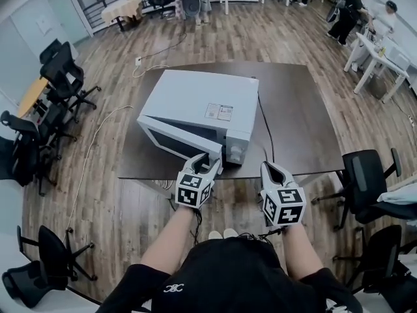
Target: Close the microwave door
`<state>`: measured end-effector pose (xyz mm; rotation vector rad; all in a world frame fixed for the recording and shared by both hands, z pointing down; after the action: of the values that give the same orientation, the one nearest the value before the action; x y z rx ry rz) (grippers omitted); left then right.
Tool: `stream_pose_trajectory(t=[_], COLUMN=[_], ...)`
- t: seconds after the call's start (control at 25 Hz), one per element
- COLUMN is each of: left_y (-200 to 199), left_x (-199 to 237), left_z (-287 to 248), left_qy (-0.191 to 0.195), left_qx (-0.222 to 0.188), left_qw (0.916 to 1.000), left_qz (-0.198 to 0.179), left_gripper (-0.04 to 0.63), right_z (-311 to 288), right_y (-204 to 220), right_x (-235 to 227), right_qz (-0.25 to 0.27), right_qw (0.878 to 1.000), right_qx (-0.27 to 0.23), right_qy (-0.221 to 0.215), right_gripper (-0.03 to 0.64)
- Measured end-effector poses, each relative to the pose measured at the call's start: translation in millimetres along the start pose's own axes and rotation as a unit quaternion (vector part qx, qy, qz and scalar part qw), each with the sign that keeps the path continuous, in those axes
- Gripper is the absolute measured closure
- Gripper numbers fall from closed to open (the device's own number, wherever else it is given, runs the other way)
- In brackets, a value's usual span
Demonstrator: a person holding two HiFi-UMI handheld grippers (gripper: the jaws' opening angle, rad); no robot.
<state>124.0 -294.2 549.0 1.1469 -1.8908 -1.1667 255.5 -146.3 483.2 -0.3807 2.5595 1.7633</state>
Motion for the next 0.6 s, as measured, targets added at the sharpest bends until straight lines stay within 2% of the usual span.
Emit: stream_pose_trajectory(t=[0.6], left_y=[-19.2], left_x=[4.4], left_z=[-38.2], left_qy=[-0.016], left_qx=[-0.003], left_qw=[0.9998], left_qz=[0.007], left_gripper=[0.414], right_z=[14.2], right_y=[-0.5], right_x=[-30.5], right_qz=[-0.01], right_qw=[0.999], right_qx=[-0.005], right_qy=[0.04], right_gripper=[0.607])
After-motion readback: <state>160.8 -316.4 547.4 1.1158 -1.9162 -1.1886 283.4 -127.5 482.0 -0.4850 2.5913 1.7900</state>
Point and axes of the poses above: the fingertips, and each gripper's own axes: z backward along the fingers, x to its left, y out of its underside, the point moved 4 cm from there along z, backward along the fingers, and after that the axes turned 1 degree about -y, right-handed, at the moved point
